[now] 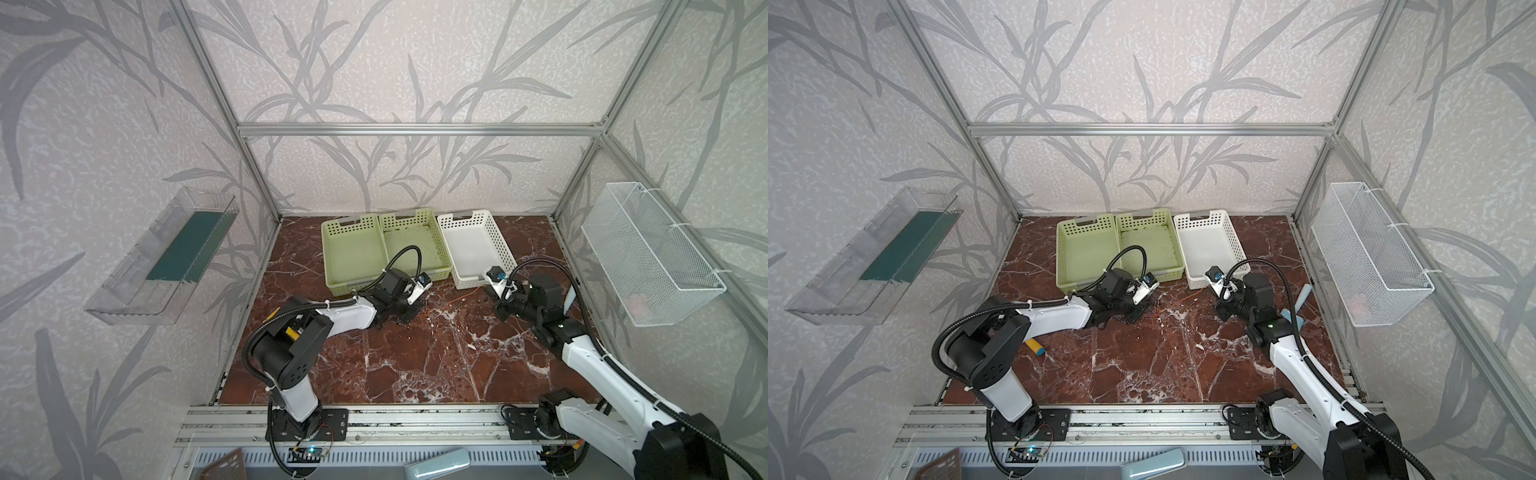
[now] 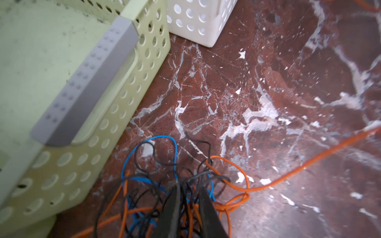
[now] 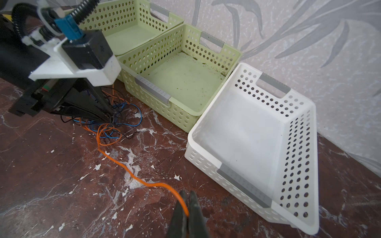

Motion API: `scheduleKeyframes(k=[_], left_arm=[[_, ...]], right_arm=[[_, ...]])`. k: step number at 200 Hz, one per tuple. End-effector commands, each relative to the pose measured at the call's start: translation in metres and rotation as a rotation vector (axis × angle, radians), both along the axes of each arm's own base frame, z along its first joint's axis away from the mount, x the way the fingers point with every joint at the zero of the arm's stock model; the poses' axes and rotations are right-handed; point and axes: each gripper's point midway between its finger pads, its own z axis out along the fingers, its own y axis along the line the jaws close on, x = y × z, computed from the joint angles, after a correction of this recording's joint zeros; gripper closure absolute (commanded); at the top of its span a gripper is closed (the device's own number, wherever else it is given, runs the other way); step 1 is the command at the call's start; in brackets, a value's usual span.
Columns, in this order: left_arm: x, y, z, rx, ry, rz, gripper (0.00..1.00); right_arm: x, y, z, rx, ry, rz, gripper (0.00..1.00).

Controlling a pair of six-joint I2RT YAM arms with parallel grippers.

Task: Untangle and sort cables by color
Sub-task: Untie the cable from multiple cables.

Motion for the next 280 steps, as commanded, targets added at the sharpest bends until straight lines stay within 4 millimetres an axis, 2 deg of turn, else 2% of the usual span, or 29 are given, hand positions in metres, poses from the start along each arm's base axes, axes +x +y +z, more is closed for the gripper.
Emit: scheduleKeyframes(k=[1,6,27,57,79,100,121,165,182,234,280], left_arm=[[0.012,0.005,0.012,0.017,-0.045,0.057,0.97],[0.012,0.007,0.013,0.015,-0.052,0.068,1.0],[0.015,0.022,0.016,0.015,-0.08,0.161,1.0],[0.016,0.059,0.015,0.096,-0.078,0.322,1.0],[0.014,0.086,0.015,0.136,-0.067,0.414,1.0],[0.013,0.1,0.015,0.119,-0.053,0.478,1.0],[0.013,0.106,0.016,0.108,-0.051,0.507,1.0],[0.014,0.114,0.014,0.117,-0.044,0.551,1.0],[0.013,0.12,0.01,0.124,-0.032,0.584,1.0],[0.013,0.129,-0.001,0.149,-0.012,0.632,1.0],[0.013,0.136,-0.011,0.198,0.041,0.671,1.0]], right_arm=[[0.01,-0.011,0.021,-0.001,-0.053,-0.086,1.0],[0.011,-0.015,0.022,-0.007,-0.056,-0.115,1.0],[0.019,-0.036,0.024,-0.029,-0.067,-0.232,1.0],[0.025,-0.07,0.024,-0.022,-0.047,-0.401,1.0],[0.026,-0.098,0.021,-0.015,-0.043,-0.538,1.0],[0.023,-0.123,0.019,0.008,-0.029,-0.644,1.0],[0.019,-0.141,0.015,-0.005,-0.012,-0.709,1.0],[0.013,-0.155,0.001,-0.057,0.026,-0.747,1.0],[0.01,-0.17,-0.008,-0.098,0.053,-0.819,1.0],[0.003,-0.205,-0.007,-0.109,0.038,-0.951,1.0],[-0.003,-0.223,-0.013,-0.15,0.042,-1.022,1.0]])
